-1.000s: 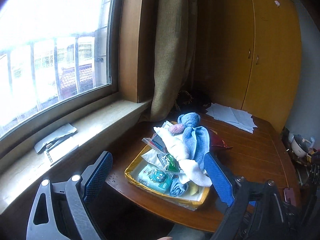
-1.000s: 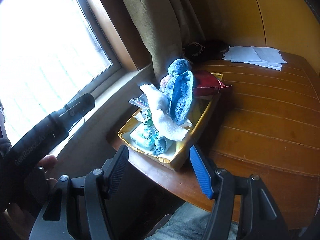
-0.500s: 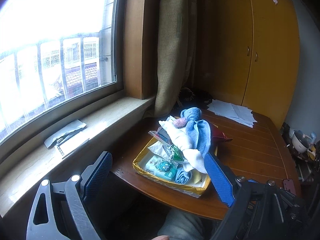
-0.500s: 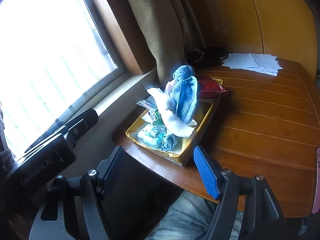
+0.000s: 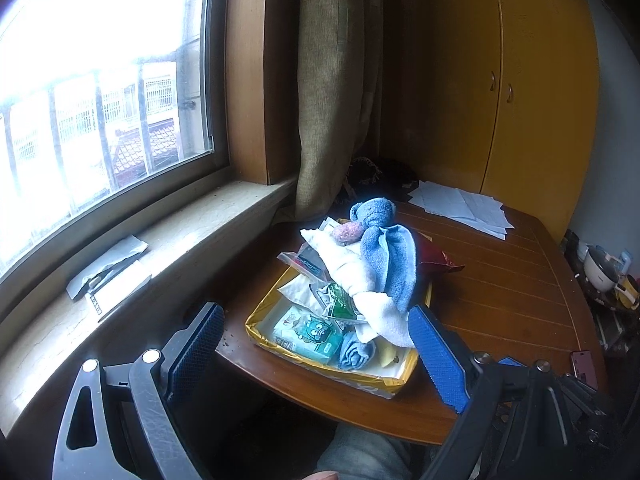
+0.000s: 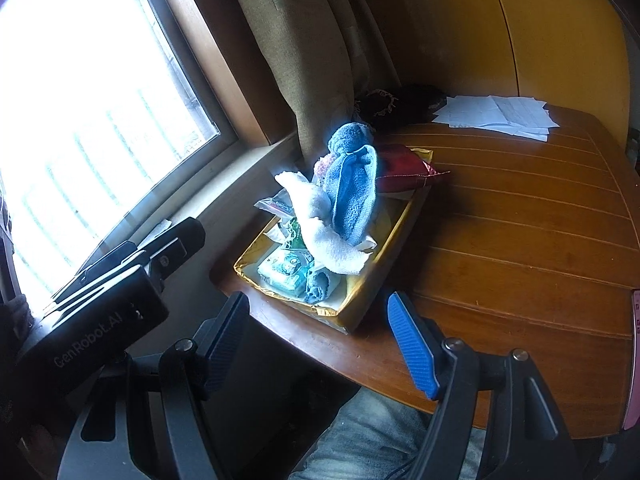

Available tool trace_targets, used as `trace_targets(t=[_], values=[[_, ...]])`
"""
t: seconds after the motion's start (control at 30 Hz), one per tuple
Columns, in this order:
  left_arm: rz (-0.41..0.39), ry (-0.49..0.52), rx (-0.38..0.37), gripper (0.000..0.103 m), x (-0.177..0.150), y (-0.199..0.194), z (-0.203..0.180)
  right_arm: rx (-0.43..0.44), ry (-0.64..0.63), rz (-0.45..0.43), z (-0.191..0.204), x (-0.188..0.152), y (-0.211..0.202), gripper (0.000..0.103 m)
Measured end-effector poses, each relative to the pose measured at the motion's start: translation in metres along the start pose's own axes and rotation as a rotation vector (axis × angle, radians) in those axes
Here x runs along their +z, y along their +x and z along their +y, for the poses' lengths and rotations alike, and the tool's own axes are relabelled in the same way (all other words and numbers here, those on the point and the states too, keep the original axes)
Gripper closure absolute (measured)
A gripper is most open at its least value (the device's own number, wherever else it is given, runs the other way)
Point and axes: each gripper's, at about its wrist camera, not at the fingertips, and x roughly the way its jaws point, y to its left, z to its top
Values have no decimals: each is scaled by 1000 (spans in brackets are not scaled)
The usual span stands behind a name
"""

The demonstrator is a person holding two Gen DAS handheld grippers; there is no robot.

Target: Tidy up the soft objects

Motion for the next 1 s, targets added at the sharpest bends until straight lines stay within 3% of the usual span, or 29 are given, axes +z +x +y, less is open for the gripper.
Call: trace_targets(t=[0.2,0.43,0.73,1.0], values=[[50,13,-4,8,5,32,-5,-40,14,0,-11,8,13,32],[120,-41,0,8,13,75,5,-43,39,33,-24,23,46,32],[109,-71,7,8,32,103,6,-47,19,3,-34,48,72,32],[142,-74,0,8,33,123,-8,-39,11,31,-49,52,84,32]])
